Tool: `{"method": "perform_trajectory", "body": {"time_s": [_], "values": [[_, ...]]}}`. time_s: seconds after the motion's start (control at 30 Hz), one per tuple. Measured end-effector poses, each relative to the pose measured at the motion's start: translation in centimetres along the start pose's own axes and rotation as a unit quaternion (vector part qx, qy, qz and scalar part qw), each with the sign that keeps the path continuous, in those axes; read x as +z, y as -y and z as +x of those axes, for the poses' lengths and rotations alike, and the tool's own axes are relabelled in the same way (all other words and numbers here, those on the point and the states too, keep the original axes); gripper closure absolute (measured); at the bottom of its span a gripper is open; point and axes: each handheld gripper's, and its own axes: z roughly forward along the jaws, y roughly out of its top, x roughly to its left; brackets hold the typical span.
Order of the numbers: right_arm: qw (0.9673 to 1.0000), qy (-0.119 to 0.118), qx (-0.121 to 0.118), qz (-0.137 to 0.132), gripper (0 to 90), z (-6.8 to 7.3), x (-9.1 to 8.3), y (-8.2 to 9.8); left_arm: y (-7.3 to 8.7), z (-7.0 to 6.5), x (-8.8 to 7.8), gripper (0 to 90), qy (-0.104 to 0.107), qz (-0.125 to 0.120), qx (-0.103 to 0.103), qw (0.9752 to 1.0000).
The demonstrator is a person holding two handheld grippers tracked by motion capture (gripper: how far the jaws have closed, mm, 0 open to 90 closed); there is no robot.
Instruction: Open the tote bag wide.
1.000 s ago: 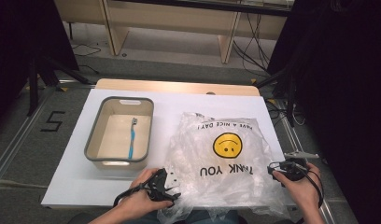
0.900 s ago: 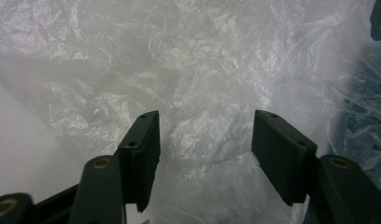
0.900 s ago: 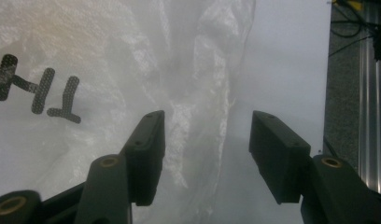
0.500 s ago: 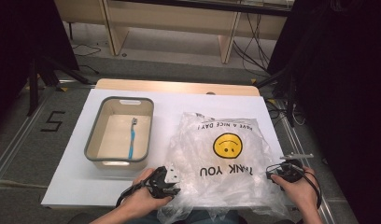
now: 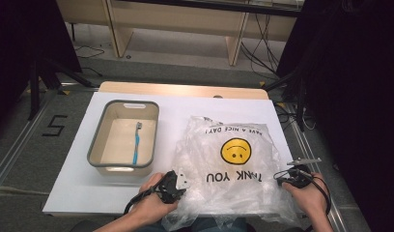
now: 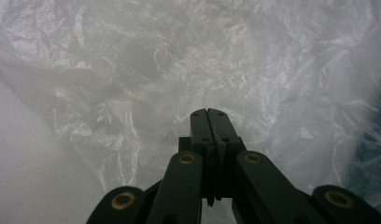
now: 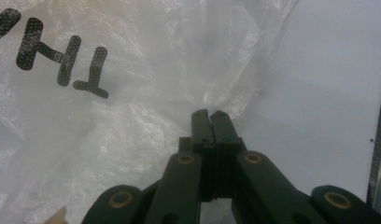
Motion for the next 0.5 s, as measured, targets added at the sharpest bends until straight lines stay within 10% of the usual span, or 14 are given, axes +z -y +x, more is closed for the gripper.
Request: {"method": "perform_trajectory", "body": {"time_s": [0.5], "values": [[0.9978, -0.002, 0.034, -0.058, 90.0, 0.0, -0.8, -0.4, -1.0, 2.2, -1.0, 89.8, -0.064, -0.029, -0.022, 0.9973]]}}
